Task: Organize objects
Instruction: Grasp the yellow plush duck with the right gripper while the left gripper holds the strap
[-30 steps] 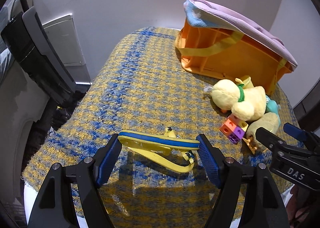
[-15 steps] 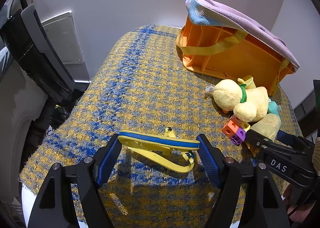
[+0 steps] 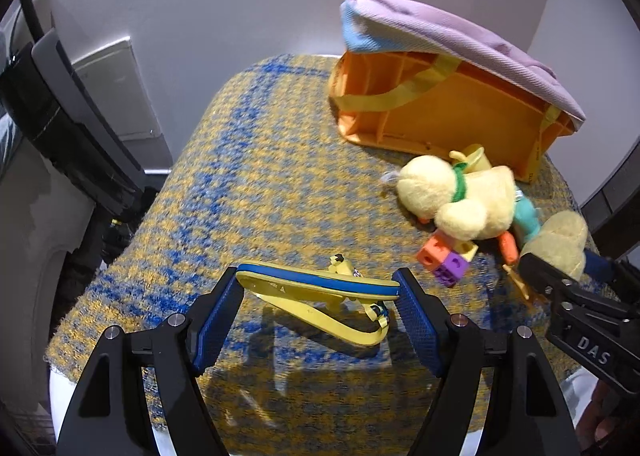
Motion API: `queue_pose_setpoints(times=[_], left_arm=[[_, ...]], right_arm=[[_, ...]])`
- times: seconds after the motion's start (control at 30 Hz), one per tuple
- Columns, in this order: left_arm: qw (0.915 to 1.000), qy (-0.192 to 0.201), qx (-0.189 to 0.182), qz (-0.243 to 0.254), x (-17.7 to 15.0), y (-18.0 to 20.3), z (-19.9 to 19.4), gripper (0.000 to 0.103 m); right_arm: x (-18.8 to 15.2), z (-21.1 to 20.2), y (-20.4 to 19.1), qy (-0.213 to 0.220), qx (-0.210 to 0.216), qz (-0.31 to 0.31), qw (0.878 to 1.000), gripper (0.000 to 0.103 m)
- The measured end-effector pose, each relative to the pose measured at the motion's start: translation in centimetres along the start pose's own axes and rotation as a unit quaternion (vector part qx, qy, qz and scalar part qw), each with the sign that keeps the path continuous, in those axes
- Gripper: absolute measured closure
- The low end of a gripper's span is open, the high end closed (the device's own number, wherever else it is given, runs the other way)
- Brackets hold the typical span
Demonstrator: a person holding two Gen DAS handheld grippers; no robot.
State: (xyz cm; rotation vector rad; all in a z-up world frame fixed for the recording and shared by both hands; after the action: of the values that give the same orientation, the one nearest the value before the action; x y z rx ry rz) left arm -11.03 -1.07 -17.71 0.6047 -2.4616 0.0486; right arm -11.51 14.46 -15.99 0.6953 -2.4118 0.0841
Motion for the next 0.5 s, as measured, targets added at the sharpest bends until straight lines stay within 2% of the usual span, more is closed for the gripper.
queue_pose_setpoints(times=[0.3,0.5], left_arm=[[0.9997,0.022,-0.010,0.010,2.9,2.3,-2.9,0.027],[0.9982,0.051,-0.021,0.023,6.5,4.5,-5.6,0.027]], right_arm=[[2.8,-4.0,1.5,0.044,0.003,-0.014,0.999,0.035],[5.5,-6.7,3.0,0.073,0.012,-0.010,0.997,0.035]])
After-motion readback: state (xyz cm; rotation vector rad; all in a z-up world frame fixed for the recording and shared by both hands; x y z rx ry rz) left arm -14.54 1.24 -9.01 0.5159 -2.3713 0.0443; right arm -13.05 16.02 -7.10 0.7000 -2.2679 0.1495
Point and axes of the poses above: each gripper's, at about its wrist camera, not at the fingertips, and z roughly the way its jaws point, y to its right, x to its top, the point moved 8 cm from there along z, roughly the way its jaws point, and after that the axes turned 14 degrees about x, right-handed, at the moved point
